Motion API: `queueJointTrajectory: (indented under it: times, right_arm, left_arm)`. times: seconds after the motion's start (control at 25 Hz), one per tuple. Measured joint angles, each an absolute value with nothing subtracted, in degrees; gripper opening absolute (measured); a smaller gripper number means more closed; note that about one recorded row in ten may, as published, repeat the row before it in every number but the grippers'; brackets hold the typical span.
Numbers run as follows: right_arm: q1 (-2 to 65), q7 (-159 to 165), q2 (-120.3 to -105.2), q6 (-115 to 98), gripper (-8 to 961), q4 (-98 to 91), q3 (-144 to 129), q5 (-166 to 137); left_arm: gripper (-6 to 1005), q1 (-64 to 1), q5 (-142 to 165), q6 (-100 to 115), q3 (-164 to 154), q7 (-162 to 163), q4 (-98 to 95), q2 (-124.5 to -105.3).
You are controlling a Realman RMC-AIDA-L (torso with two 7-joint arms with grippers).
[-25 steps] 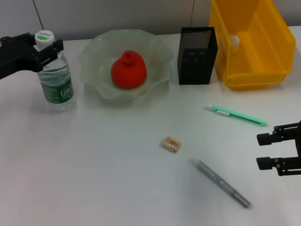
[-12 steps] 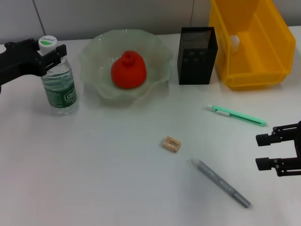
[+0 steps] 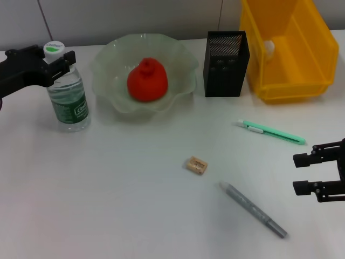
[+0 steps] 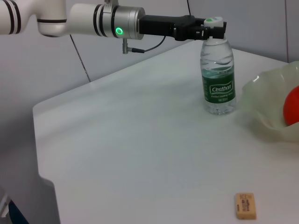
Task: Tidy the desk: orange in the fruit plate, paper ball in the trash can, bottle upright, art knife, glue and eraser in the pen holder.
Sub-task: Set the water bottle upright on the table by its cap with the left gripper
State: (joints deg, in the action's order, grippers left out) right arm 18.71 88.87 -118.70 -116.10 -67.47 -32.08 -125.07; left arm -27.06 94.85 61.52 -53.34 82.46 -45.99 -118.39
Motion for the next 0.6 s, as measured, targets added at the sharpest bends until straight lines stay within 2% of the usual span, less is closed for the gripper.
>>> queueJointTrajectory:
  times: [0.04,0.48,0.6]
  right_arm:
    - [18.69,88.86,-118.71,-116.1,593,-67.48,-32.08,-125.07]
    - [18.72,88.85,-118.74,-116.09,594,-67.26,-32.08,-125.07]
    - [18.72,88.86,-118.73,-116.05,594,-67.23,-32.08,-125.07]
  left_arm:
    - [453,-26.99,94.74,61.38,-53.35,82.48,-45.97,-118.42]
    - [738,-26.28,94.43,62.01,-52.96,82.28,-46.28,-118.44]
    - [773,-25.29,92.18,62.91,-52.94,82.07,-47.6,-118.26]
